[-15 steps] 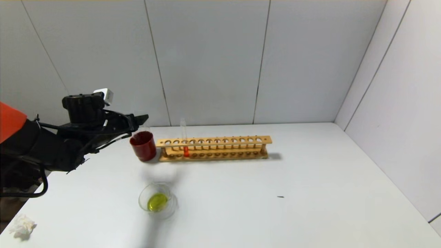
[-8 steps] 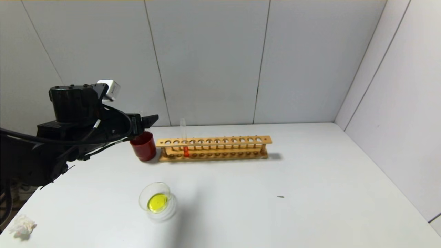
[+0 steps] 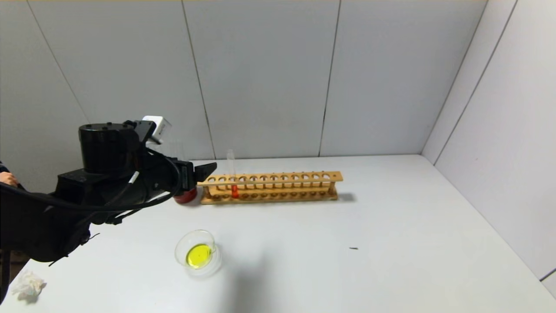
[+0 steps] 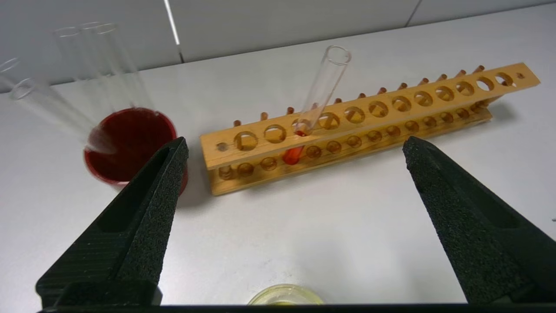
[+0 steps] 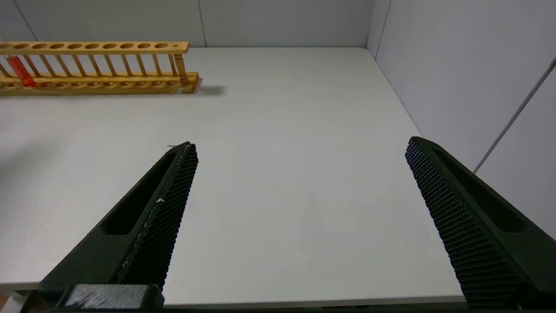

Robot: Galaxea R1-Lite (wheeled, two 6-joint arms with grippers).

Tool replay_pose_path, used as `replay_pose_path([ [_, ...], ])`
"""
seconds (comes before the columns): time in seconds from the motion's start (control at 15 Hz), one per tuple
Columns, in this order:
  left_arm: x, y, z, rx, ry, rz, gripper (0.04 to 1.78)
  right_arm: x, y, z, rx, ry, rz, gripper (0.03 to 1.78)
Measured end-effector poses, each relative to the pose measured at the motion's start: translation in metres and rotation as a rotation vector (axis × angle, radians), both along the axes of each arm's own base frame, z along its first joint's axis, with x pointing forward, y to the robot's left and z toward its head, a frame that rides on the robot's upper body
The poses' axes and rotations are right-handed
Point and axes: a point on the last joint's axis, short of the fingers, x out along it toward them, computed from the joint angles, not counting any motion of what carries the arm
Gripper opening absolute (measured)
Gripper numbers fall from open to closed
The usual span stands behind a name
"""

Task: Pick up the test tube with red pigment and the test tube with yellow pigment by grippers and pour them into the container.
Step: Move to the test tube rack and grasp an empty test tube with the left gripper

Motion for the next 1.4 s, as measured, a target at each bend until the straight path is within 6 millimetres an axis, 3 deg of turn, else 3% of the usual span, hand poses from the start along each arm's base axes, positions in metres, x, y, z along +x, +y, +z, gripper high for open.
replay_pose_path([
  [0.4,0.035,-0.032,-0.031,0.081,-0.077,-0.043,1.74,0.000,0.000,0.000,0.000,0.000,0.000,1.75],
  [0.73,0.069,-0.051,-0.062,0.108,-0.042,-0.050,1.74,0.000,0.000,0.000,0.000,0.000,0.000,1.75],
  [1.07,0.094,-0.059,-0.083,0.119,-0.007,-0.046,1.74,0.000,0.000,0.000,0.000,0.000,0.001,1.75],
  [1.4,0.108,-0.059,-0.091,0.119,0.006,-0.035,1.68,0.000,0.000,0.000,0.000,0.000,0.000,1.75],
])
